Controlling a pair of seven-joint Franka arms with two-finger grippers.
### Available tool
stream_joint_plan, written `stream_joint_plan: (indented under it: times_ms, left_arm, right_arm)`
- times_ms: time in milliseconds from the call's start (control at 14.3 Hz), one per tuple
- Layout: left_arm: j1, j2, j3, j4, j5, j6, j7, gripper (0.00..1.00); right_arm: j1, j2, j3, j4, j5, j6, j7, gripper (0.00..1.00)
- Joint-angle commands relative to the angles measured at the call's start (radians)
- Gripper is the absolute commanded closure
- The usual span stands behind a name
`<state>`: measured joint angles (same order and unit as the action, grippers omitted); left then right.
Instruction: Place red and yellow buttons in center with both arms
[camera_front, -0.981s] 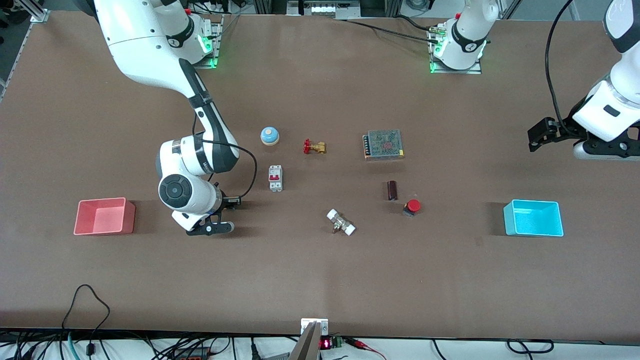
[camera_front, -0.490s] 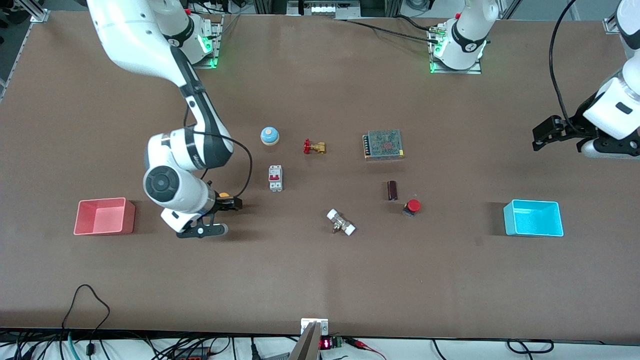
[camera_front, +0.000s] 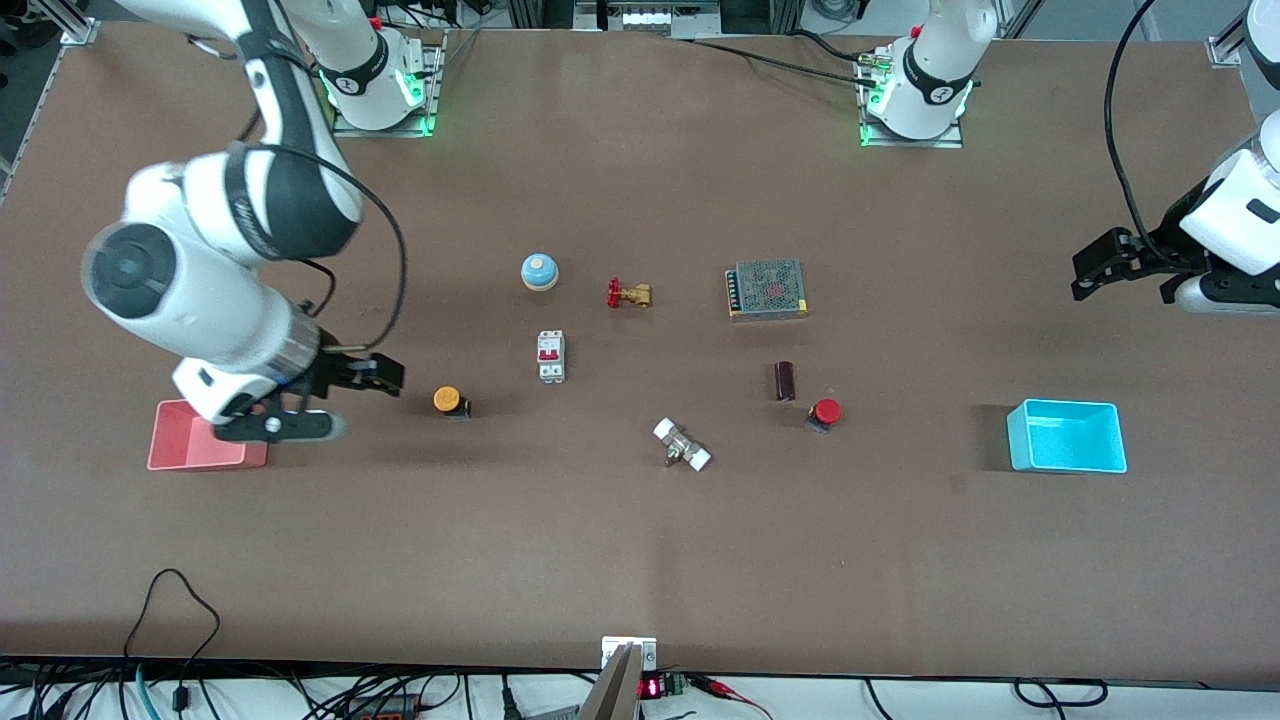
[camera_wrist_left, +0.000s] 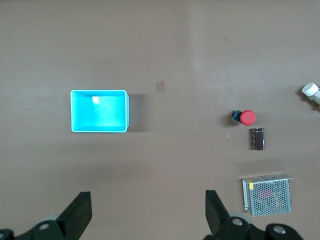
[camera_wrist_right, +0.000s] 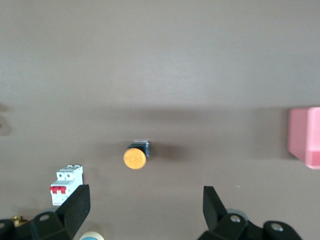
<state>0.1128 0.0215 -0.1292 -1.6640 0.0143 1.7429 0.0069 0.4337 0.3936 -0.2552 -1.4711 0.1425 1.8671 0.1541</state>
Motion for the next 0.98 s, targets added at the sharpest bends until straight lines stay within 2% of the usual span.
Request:
stream_joint_plan:
  times_ms: [0,210,420,490,631,701,771,911]
  left_arm:
    - [0.008,-0.002,-0.001,0.023,-0.019,-0.019,0.024,0.0]
    - [0.014,-0.006,-0.003,0.023,-0.016,-0.019,0.025,0.0]
    - [0.013,-0.006,-0.007,0.023,-0.013,-0.016,0.024,0.0]
    - [0.013,-0.005,-0.003,0.023,-0.013,-0.016,0.025,0.0]
    - [0.014,-0.005,-0.001,0.023,-0.014,-0.013,0.025,0.0]
    - [0.014,-0.005,-0.004,0.024,-0.014,-0.013,0.024,0.0]
    - [0.014,-0.005,-0.006,0.024,-0.014,-0.013,0.024,0.0]
    - [0.014,-0.006,-0.004,0.026,-0.014,-0.014,0.025,0.0]
  right_arm:
    - [0.0,-0.058,-0.053,0.0,-0.001,-0.08,-0.016,0.0]
    - [0.0,-0.064,-0.122,0.061,0.006,-0.189,-0.063,0.0]
    - [-0.012,-0.09,-0.121,0.077,0.0,-0.198,-0.088,0.0]
    - [-0.068,-0.098,-0.102,0.075,0.0,-0.201,-0.087,0.0]
    - [-0.241,-0.139,0.044,0.075,-0.015,-0.229,-0.091,0.0]
    - [-0.332,-0.151,0.127,0.075,-0.064,-0.252,-0.102,0.0]
    - [-0.39,-0.177,0.184,0.071,-0.114,-0.258,-0.126,0.0]
    - [-0.414,-0.202,0.189,0.066,-0.153,-0.32,-0.16,0.0]
